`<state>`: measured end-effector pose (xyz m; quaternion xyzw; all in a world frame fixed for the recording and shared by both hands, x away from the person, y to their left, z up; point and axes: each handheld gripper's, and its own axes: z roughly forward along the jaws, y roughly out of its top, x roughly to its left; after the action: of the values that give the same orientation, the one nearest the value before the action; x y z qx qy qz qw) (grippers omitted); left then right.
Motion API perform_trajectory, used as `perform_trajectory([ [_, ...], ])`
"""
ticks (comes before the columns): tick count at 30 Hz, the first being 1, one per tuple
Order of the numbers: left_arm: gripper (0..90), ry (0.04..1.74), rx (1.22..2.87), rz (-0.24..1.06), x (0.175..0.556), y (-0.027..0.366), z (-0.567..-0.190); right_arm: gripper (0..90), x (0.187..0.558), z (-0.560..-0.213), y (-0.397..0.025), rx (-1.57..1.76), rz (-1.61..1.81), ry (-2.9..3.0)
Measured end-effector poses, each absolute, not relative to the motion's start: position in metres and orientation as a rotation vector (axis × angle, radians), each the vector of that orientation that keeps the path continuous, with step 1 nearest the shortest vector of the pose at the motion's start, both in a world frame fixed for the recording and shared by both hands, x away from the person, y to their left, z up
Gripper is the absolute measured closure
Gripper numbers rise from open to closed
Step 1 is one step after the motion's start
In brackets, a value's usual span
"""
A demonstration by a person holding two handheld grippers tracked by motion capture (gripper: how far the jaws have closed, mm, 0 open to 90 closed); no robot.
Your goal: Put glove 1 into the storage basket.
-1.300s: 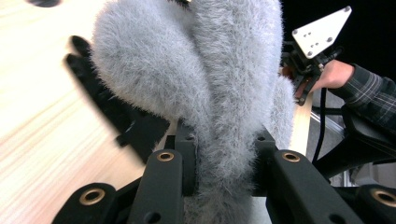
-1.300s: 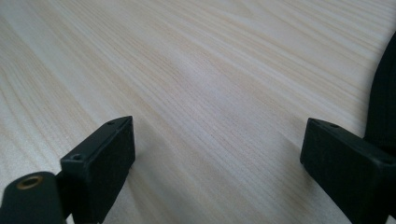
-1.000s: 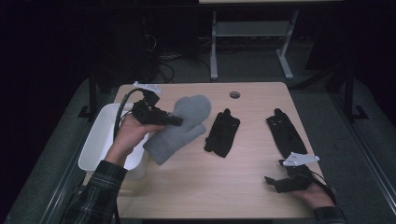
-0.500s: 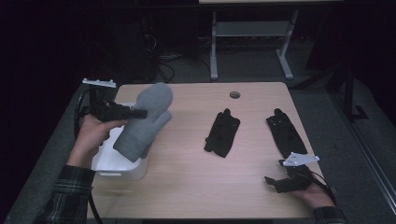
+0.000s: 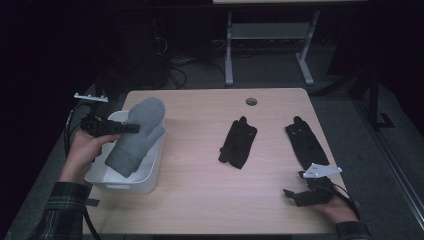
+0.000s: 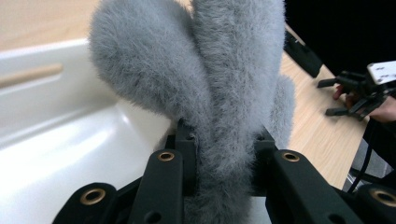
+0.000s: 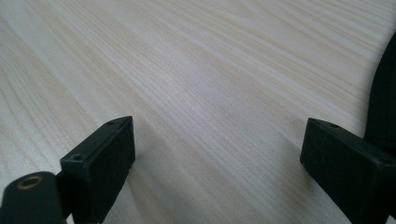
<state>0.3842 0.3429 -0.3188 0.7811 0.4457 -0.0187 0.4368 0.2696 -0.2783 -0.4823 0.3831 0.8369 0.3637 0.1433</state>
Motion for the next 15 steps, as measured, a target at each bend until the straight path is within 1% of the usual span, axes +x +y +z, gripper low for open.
perform_trajectory([
  [8, 72.1, 1.211, 1.946, -0.095, 0.398, 0.357, -0.357, 10.0, 0.27, -0.482, -0.278, 1.105, 1.048, 2.413],
  [15, 71.6, 1.317, 1.947, -0.099, 0.41, 0.364, -0.377, 10.0, 0.27, -0.482, -0.278, 1.105, 1.049, 2.413],
])
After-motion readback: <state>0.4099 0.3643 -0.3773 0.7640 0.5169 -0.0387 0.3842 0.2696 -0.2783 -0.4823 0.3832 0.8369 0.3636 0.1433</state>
